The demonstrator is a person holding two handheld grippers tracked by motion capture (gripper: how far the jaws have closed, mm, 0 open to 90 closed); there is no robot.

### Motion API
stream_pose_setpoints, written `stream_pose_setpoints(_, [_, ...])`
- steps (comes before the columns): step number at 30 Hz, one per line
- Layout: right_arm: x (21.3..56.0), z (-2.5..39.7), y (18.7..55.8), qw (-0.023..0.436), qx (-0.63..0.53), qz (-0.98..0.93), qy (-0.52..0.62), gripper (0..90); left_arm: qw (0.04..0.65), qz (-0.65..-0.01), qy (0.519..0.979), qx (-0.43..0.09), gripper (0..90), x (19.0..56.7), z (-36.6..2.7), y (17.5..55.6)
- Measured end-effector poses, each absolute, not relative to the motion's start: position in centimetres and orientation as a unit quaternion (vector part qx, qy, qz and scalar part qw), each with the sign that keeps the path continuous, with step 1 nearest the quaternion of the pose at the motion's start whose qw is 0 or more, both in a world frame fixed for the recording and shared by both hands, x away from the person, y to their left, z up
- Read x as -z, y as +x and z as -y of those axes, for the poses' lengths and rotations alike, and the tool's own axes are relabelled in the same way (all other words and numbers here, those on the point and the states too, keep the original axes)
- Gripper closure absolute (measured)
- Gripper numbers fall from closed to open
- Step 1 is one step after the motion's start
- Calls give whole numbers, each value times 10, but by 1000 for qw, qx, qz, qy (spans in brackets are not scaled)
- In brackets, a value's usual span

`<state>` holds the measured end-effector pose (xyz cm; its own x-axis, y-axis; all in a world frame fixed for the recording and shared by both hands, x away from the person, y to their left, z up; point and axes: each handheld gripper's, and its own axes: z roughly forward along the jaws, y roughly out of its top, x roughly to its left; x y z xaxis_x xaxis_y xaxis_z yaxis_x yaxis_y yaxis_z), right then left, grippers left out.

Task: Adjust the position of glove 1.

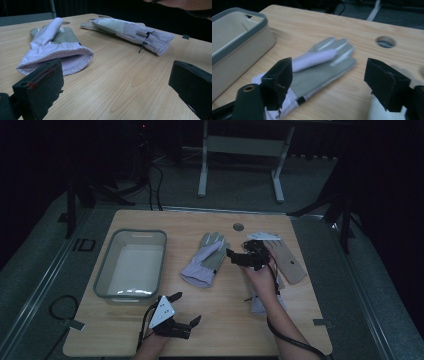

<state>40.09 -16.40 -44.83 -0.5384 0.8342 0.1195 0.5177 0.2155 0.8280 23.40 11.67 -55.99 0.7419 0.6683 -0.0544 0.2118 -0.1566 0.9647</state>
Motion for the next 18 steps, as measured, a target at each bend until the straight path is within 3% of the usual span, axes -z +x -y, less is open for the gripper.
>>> stream_pose_setpoints(5, [457,142,408,169,-436,-770,435,245,576,-299,735,-198,0,560,-117,234])
stream_pose_setpoints(12, [477,106,426,170,-407,-789,427,376,577,-298,735,-195,0,560,-117,234])
stream_pose_setpoints(18, [492,87,436,165,-381,-804,426,352,578,-297,736,-191,0,560,-117,235])
